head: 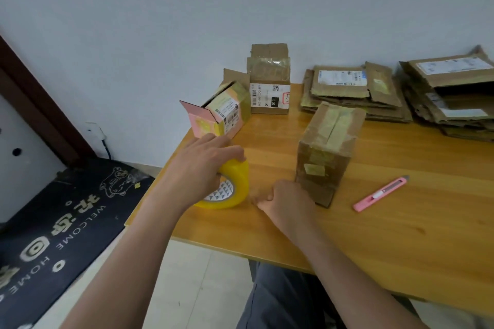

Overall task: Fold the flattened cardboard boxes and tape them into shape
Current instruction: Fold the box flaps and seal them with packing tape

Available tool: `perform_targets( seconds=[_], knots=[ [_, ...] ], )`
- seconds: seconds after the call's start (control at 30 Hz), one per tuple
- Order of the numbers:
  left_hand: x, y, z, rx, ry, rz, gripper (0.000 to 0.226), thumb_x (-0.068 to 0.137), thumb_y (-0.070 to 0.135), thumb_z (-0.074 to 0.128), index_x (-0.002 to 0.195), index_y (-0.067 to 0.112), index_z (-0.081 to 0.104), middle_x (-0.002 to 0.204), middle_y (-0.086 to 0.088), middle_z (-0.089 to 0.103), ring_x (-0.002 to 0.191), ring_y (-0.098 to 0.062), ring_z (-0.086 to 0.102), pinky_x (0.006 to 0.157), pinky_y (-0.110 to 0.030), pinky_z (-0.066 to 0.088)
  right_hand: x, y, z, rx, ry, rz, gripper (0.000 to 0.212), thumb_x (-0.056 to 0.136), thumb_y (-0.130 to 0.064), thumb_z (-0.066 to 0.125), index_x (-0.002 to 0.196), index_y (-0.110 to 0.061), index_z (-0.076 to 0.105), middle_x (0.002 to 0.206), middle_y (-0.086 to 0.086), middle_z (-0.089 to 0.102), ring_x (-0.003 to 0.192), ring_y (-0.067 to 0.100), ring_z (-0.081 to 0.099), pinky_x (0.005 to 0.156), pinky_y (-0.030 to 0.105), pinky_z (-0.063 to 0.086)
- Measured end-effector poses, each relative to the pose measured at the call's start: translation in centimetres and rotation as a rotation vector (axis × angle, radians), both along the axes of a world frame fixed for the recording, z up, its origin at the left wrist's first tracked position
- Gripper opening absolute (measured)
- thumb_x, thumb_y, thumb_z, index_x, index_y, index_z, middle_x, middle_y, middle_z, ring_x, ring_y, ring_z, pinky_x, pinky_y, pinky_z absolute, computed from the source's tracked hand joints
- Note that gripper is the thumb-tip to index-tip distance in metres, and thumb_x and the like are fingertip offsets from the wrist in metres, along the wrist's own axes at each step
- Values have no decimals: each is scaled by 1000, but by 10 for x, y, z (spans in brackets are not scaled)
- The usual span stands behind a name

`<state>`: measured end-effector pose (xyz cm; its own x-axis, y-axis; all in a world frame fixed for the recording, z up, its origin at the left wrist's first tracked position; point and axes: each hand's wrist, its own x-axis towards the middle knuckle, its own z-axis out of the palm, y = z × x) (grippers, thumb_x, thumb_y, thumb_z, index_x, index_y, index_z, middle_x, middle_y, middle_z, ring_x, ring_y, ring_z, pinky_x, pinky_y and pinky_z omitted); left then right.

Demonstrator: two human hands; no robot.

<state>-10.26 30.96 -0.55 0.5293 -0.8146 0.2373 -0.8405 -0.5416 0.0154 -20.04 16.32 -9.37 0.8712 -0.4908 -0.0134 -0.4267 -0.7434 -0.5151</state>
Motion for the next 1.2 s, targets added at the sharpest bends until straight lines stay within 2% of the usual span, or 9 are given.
perform_targets(
  seconds=[0.2,0.33,0.5,0.6,0.67,0.77,0.9,1.1,1.2],
  knots=[
    [-14,-5,9,76,113,52,49,78,22,62,123,37,53,139,12,45,129,-15,35,107,-31,32,-7,-2,1,10,-59,-7,34,90,-31,62,65,-20,42,64,-6,45,57,9,41,47,21,28],
    [-29,-20,14,152,53,137,49,84,30,54,133,37,53,155,5,29,146,-20,14,122,-46,8,-30,-27,19,17,-533,-109,39,93,-28,62,59,-15,48,50,-6,45,43,6,40,44,24,36],
    [-58,-64,3,-147,57,116,39,90,18,55,128,20,60,131,-1,46,130,-21,32,106,-36,39,-41,-99,39,-43,-1037,-314,27,101,-28,47,79,-12,49,66,0,48,57,17,46,50,32,39],
    [-77,-96,-7,-296,277,113,28,95,18,50,120,14,62,108,1,55,103,-14,48,86,-28,45,-35,-138,34,136,-885,-364,23,102,-35,44,108,-14,52,103,0,54,96,20,54,83,44,49],
    [-83,-115,-18,-329,492,210,24,99,24,46,117,15,60,106,1,60,93,-13,55,83,-32,51,-29,-158,33,310,-720,-329,39,103,-41,39,132,-14,46,131,1,49,125,19,45,106,44,40],
    [-83,-136,-35,-421,643,278,27,101,35,43,113,18,60,106,2,64,96,-17,60,86,-42,53,-21,-173,37,524,-583,-234,57,104,-49,27,153,-20,24,158,-1,28,145,16,25,111,29,22],
    [-73,-152,-44,-510,688,318,38,102,42,39,122,17,59,112,1,63,105,-19,60,90,-39,53,-21,-180,38,622,-584,-269,57,104,-50,26,153,-21,27,157,-3,31,143,15,28,104,25,24],
    [-62,-181,-35,-843,970,482,27,104,39,35,103,19,54,97,-2,60,93,-21,61,86,-48,56,-41,-184,28,504,-657,-444,49,95,-62,40,117,-21,56,117,1,57,106,15,54,82,31,45],
    [-61,-194,-31,-912,1159,588,34,103,41,38,119,14,52,107,-4,61,95,-17,61,72,-34,56,-48,-188,19,457,-613,-431,50,89,-68,46,111,-25,57,115,1,57,104,15,56,84,37,53]
  ],
)
